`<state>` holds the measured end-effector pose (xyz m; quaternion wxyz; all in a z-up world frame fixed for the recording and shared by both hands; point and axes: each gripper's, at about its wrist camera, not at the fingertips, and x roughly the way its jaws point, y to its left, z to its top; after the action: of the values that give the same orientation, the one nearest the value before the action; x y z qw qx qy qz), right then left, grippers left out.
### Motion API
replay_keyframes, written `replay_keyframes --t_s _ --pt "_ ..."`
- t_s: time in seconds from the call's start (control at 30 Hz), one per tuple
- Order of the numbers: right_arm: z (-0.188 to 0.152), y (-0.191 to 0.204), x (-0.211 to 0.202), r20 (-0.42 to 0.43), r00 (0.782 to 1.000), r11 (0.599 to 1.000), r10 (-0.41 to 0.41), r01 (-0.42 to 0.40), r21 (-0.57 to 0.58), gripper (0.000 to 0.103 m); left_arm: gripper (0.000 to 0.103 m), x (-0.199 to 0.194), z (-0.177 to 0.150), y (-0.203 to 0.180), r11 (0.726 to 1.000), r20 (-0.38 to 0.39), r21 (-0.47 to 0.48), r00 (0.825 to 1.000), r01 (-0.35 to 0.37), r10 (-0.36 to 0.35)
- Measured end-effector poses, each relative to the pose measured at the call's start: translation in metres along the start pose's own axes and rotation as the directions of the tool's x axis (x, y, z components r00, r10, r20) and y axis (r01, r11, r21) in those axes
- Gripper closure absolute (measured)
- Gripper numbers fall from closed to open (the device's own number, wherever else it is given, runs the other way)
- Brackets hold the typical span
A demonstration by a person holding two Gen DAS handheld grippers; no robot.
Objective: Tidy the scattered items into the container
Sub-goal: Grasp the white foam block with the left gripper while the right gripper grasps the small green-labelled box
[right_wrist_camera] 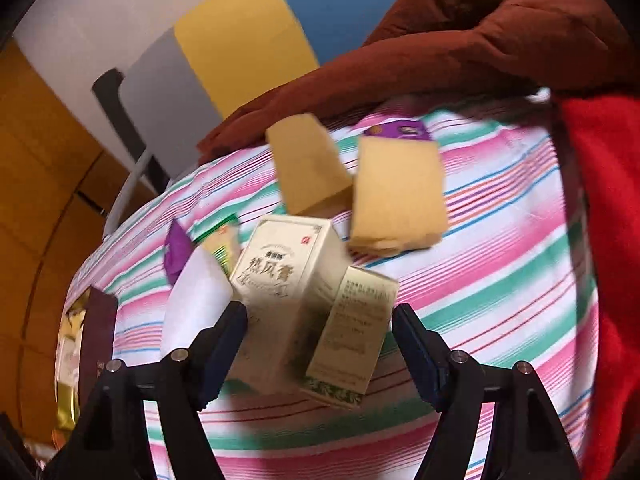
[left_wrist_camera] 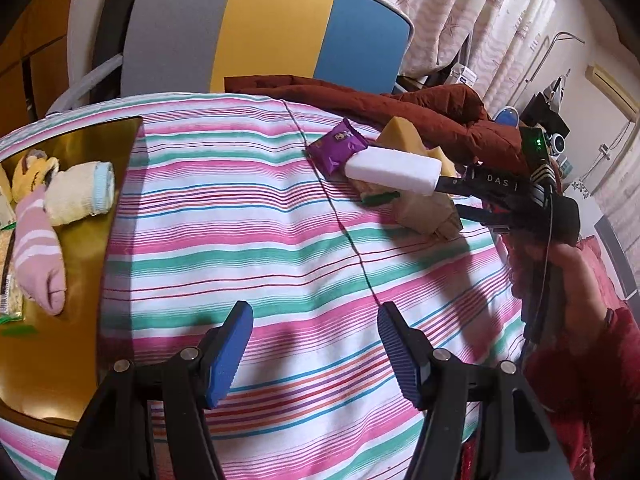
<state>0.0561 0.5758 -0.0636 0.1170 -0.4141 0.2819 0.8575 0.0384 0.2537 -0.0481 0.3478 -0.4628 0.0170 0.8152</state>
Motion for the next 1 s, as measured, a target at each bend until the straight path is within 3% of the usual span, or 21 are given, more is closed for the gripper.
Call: replay_keyframes --t_s 0.27,0.53,0.67,0.8,0.93,1.0 --pt "-0.01 0.021 0.005 -0.067 0.994 0.994 0.089 -0.093 -0.057 0.028 0.037 0.007 0.008 -0.011 1.0 0.003 0.008 1.0 0.008 -0.008" --pt "-0.004 0.002 -0.02 0.071 0.996 0.998 -0.059 0.059 0.003 0.028 0.037 0.016 0.015 -0.007 0.999 0.005 -0.037 1.0 0.007 -0.007" --pt "-0.007 0.009 -0.012 0.03 0.991 0.989 -0.134 0.135 -0.055 0.028 0.037 0.021 0.016 -0.008 0.999 -0.004 -0.048 1.0 0.013 -0.013" --pt "-0.014 0.028 0.001 -0.018 0.995 0.981 -0.099 0.094 -0.167 0.03 0.037 0.021 0.018 -0.01 0.998 0.011 -0.059 1.0 0.021 -0.02" --pt "-0.024 0.043 0.013 -0.063 0.985 0.953 -0.162 0.14 -0.269 0.031 0.037 0.019 0.025 -0.011 0.998 0.032 -0.062 0.999 0.015 -0.014" --pt "-0.024 0.035 0.019 -0.099 0.984 0.964 -0.147 0.12 -0.237 0.042 0.037 0.019 0.03 -0.01 0.998 0.041 -0.068 0.999 0.012 -0.009"
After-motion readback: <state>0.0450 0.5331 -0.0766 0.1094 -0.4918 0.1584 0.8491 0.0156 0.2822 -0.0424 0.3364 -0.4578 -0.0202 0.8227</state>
